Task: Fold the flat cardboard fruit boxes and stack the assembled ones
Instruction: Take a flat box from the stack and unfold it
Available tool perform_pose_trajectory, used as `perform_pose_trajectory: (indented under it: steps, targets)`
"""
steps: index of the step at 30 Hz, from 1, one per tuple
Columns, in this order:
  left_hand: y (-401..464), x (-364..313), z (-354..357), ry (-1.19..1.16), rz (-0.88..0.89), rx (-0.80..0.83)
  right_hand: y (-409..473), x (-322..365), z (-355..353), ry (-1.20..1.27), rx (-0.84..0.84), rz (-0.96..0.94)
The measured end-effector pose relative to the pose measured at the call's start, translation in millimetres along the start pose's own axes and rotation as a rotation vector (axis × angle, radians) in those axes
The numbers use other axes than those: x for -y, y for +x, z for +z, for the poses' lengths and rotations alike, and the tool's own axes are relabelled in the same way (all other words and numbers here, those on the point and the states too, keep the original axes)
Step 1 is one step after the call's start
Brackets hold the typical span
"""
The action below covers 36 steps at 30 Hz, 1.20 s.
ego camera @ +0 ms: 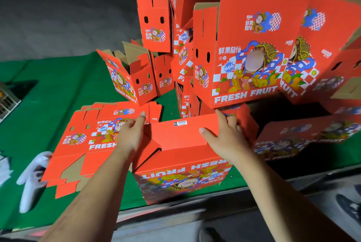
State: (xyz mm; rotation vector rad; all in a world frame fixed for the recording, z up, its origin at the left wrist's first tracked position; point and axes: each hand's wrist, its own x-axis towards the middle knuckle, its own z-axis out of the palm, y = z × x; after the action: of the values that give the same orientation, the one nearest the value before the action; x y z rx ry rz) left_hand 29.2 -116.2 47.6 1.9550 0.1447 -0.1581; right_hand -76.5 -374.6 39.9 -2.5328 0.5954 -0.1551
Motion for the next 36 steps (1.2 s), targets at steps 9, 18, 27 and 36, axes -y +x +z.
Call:
perform_pose_trajectory:
  steps: [9,18,27,36]
  targets:
    - [-41,4,-14,-0.223,-0.322,0.189,-41,10,-25,-0.023,0.011,-0.017]
    - [-117,-33,-141,-0.137,0.465,-0.203,-88,100,-70,0.629,-0.217,-0.218]
    - [-83,-7,-120,-0.903,-0.084,0.034,-32,125,-18,1.091,0.177,-0.105]
    - [-51,53,-103,-0.838,-0.052,-0.167,45,137,0,1.312,0.444,-0.313]
